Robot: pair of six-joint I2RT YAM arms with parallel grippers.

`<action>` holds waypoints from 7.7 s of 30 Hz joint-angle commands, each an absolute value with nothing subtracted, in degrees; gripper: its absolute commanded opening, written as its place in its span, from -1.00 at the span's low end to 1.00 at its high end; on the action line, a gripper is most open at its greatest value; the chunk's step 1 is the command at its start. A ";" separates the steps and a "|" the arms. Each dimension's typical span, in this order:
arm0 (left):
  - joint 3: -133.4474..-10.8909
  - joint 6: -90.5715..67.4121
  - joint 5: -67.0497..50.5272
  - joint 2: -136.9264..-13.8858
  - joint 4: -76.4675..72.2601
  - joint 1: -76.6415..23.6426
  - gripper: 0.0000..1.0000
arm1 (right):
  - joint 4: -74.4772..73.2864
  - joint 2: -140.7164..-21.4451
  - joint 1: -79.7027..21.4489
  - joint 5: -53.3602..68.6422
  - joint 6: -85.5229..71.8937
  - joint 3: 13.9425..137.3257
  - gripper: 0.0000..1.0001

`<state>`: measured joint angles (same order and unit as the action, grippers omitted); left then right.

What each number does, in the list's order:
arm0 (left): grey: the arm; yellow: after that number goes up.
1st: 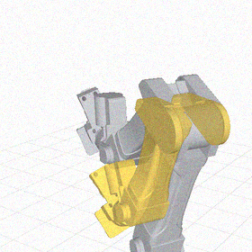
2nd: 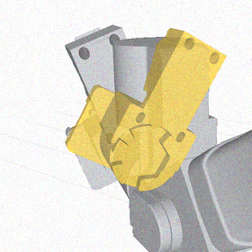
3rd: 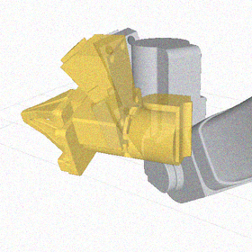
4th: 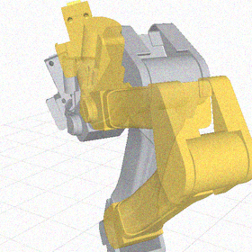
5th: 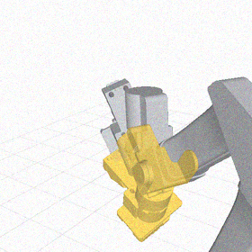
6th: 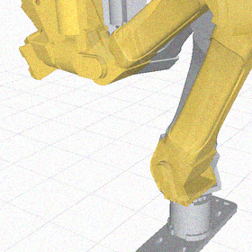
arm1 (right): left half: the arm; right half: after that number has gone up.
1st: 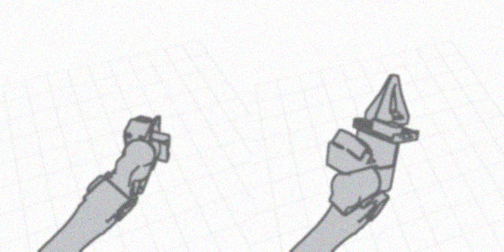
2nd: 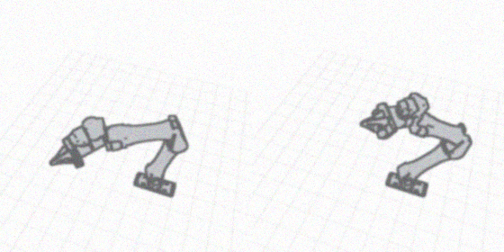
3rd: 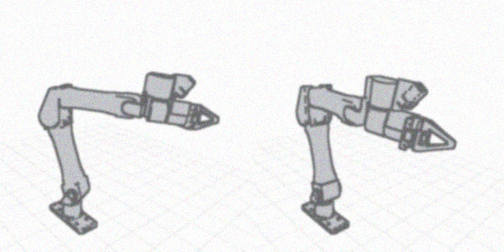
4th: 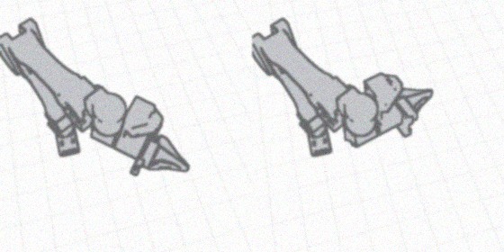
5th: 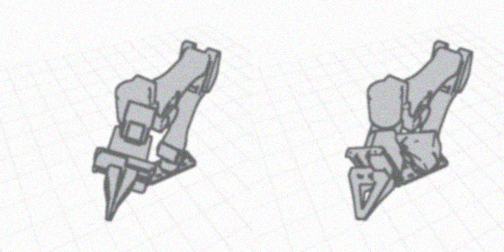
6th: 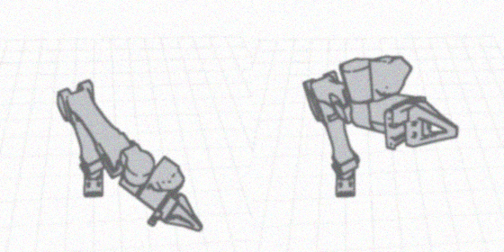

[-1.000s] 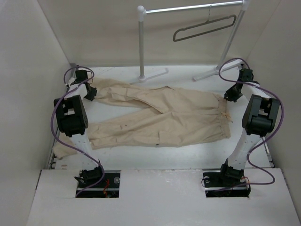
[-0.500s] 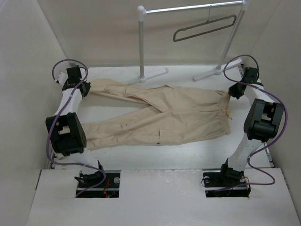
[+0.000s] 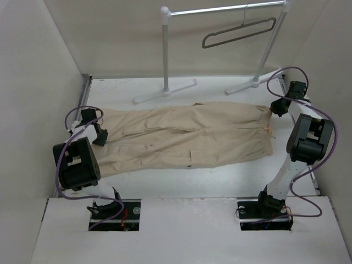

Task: Place the trousers on the hanger
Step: Flatten out the trousers at the center of the board, then fold the trousers at the center of the board.

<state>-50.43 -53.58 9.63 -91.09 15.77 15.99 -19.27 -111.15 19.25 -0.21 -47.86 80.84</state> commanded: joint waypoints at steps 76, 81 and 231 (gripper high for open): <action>-100.72 -46.76 11.43 -129.64 17.67 11.21 -0.37 | -31.91 -119.44 17.27 -8.96 -44.47 96.76 -0.90; -105.28 -46.76 11.42 -132.62 17.57 11.03 -0.40 | -33.13 -122.07 19.47 -9.23 -43.51 103.78 -0.88; -121.23 -33.05 22.23 -125.18 17.06 12.17 0.20 | -21.03 -101.99 8.30 -5.45 -49.39 80.56 0.28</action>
